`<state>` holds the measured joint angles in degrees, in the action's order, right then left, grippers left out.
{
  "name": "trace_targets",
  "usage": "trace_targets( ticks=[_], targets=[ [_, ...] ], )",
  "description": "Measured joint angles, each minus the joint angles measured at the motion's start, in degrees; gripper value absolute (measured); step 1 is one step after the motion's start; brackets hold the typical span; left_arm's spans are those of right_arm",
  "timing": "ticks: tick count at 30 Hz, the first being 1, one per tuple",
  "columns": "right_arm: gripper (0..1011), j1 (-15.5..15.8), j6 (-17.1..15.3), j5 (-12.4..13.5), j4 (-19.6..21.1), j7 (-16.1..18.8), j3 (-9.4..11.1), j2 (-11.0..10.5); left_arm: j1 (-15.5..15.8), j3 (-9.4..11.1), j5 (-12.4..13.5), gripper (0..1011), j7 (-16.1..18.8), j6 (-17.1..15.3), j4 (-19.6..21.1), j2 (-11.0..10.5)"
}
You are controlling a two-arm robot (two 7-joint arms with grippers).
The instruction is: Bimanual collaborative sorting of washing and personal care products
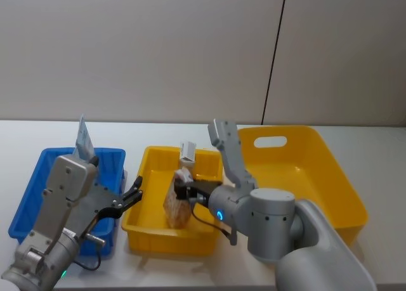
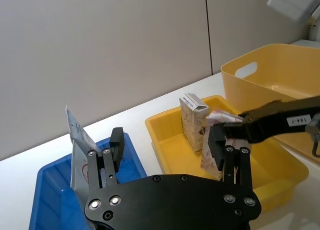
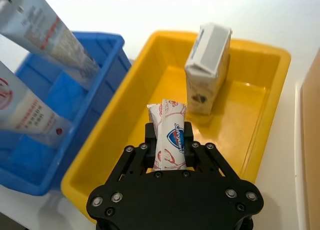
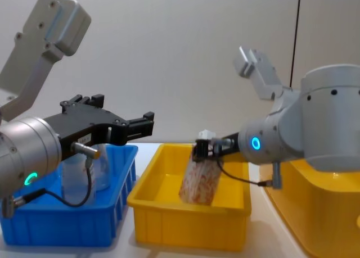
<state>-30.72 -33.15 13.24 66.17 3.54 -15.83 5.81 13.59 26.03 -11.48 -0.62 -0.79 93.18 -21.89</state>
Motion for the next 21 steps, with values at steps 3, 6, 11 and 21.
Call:
trace_targets(
  ticks=[3, 6, 11, 21],
  targets=[
    [258, 0.3, 0.5, -0.2, 1.7, 0.0, 0.1, -0.1, 0.0, 0.0, 0.0, 1001, 0.0, 0.0, 0.0, 0.0],
    [258, 0.7, 0.9, -0.5, 3.6, 0.0, 0.2, -0.2, 0.0, 0.0, 0.0, 1001, 0.0, 0.0, 0.0, 0.0],
    [257, 1.2, 1.1, -1.1, 7.5, -0.3, 0.3, -0.5, 0.0, 0.0, 0.0, 1001, 0.0, 0.0, 0.0, 0.0],
    [256, 2.3, -2.0, -3.8, 17.3, -2.4, 0.3, -2.1, 0.0, 0.0, 0.0, 1002, 0.0, 0.0, 0.0, 0.0]
  ],
)
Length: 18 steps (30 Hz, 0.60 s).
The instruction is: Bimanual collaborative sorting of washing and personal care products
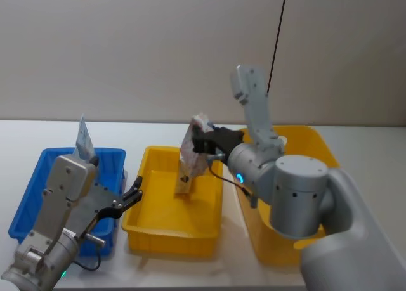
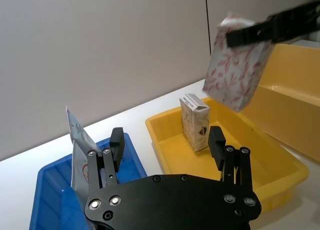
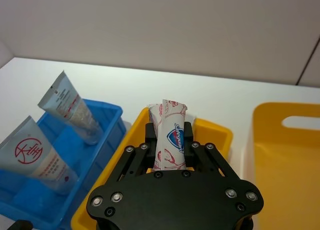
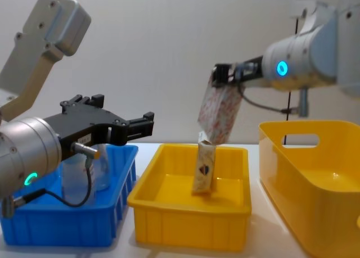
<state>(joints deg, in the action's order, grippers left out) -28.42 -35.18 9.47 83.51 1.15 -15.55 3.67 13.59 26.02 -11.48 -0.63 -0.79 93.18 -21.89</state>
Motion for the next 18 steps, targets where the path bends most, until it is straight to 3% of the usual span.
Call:
trace_targets(
  ticks=[8, 18],
  targets=[
    [256, 1.0, -4.0, -1.7, 6.0, -1.7, 0.9, -1.6, 0.0, 0.0, 0.0, 1001, 0.0, 0.0, 0.0, 0.0],
    [256, 3.4, -11.9, -3.9, 13.6, -4.1, 3.7, -4.4, 0.0, 0.0, 0.0, 1001, 0.0, 0.0, 0.0, 0.0]
  ],
)
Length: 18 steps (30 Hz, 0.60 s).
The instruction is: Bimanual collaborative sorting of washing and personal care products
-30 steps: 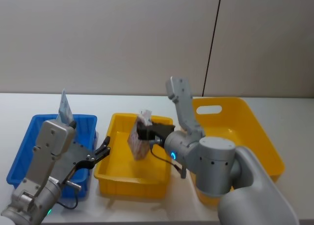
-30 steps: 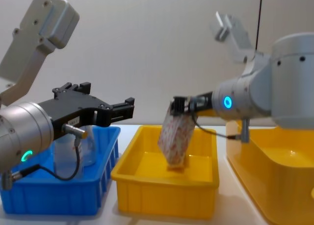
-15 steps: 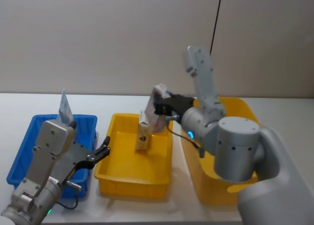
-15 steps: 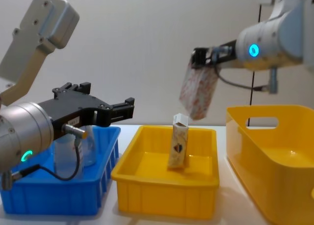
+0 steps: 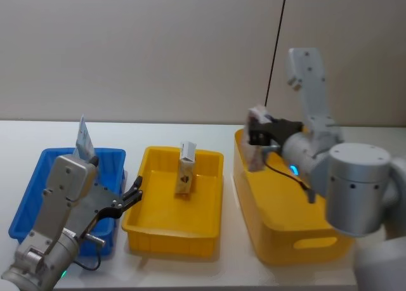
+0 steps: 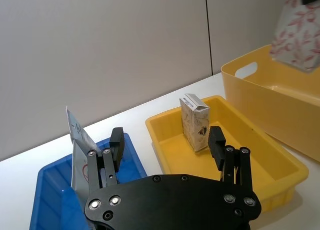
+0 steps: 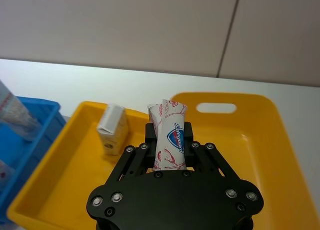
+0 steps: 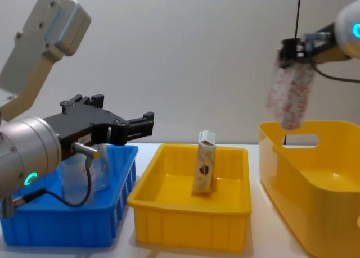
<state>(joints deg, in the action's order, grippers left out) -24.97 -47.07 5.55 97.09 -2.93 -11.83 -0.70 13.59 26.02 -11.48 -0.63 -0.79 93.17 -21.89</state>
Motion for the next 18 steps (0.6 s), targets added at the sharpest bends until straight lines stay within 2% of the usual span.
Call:
trace_targets(
  ticks=[10, 15, 18],
  targets=[
    [256, 3.4, -4.1, -1.0, 4.6, -0.9, 3.5, -2.7, 0.0, 0.0, 0.0, 1001, 0.0, 0.0, 0.0, 0.0],
    [255, 4.9, -4.1, -1.1, 5.5, -0.7, 4.9, -3.9, 0.0, 0.0, 0.0, 1001, 0.0, 0.0, 0.0, 0.0],
    [327, 5.7, -3.5, -1.2, 5.7, -0.2, 5.5, -4.6, 0.0, 0.0, 0.0, 1001, 0.0, 0.0, 0.0, 0.0]
  ],
)
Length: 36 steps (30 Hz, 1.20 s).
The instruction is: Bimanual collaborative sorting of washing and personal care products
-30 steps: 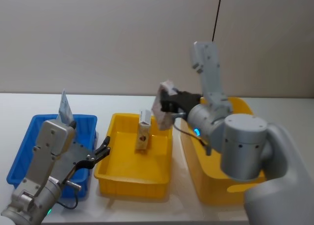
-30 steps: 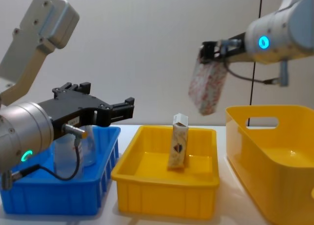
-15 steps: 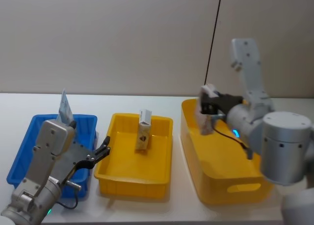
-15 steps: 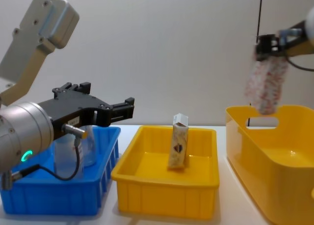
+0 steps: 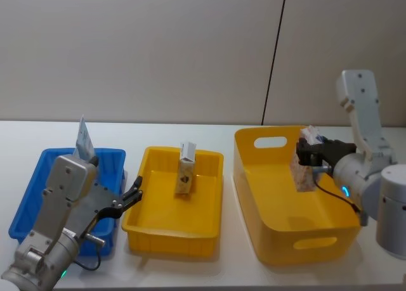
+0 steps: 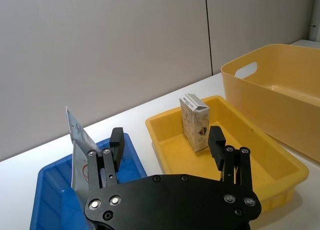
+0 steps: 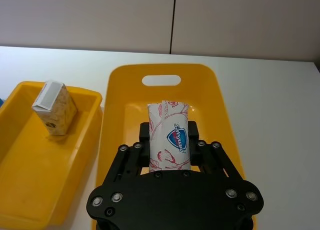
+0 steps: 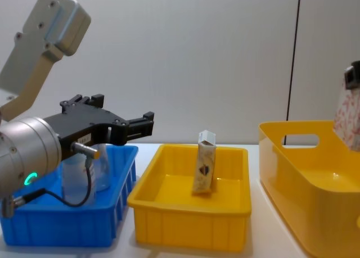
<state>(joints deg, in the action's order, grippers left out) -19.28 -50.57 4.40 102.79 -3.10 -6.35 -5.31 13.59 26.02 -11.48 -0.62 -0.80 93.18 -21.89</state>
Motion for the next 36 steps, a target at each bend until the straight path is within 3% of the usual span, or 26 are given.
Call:
trace_targets(
  ticks=[4, 13, 17, 19, 22, 36],
  targets=[
    [505, 0.8, 1.4, 0.0, 0.0, 0.8, 0.7, -0.8, 0.0, 0.0, 0.0, 1001, 0.0, 0.0, 0.0, 0.0],
    [772, 2.4, 5.3, 0.4, -0.4, 3.0, 1.6, -2.2, 0.0, 0.0, 0.0, 1001, 0.0, 0.0, 0.0, 0.0],
    [906, 3.1, 7.9, 0.6, -0.5, 4.2, 1.7, -2.8, 0.0, 0.0, 0.0, 1001, 0.0, 0.0, 0.0, 0.0],
    [923, 3.4, 9.0, 0.6, -0.5, 4.7, 1.7, -3.1, 0.0, 0.0, 0.0, 1001, 0.0, 0.0, 0.0, 0.0],
    [1002, 4.1, 12.3, 0.7, -0.6, 6.4, 1.5, -4.0, 0.0, 0.0, 0.0, 1001, 0.0, 0.0, 0.0, 0.0],
    [1002, 5.8, 26.3, 0.1, -2.1, 13.5, -1.3, -7.7, 0.0, 0.0, 0.0, 1002, 0.0, 0.0, 0.0, 0.0]
  ],
)
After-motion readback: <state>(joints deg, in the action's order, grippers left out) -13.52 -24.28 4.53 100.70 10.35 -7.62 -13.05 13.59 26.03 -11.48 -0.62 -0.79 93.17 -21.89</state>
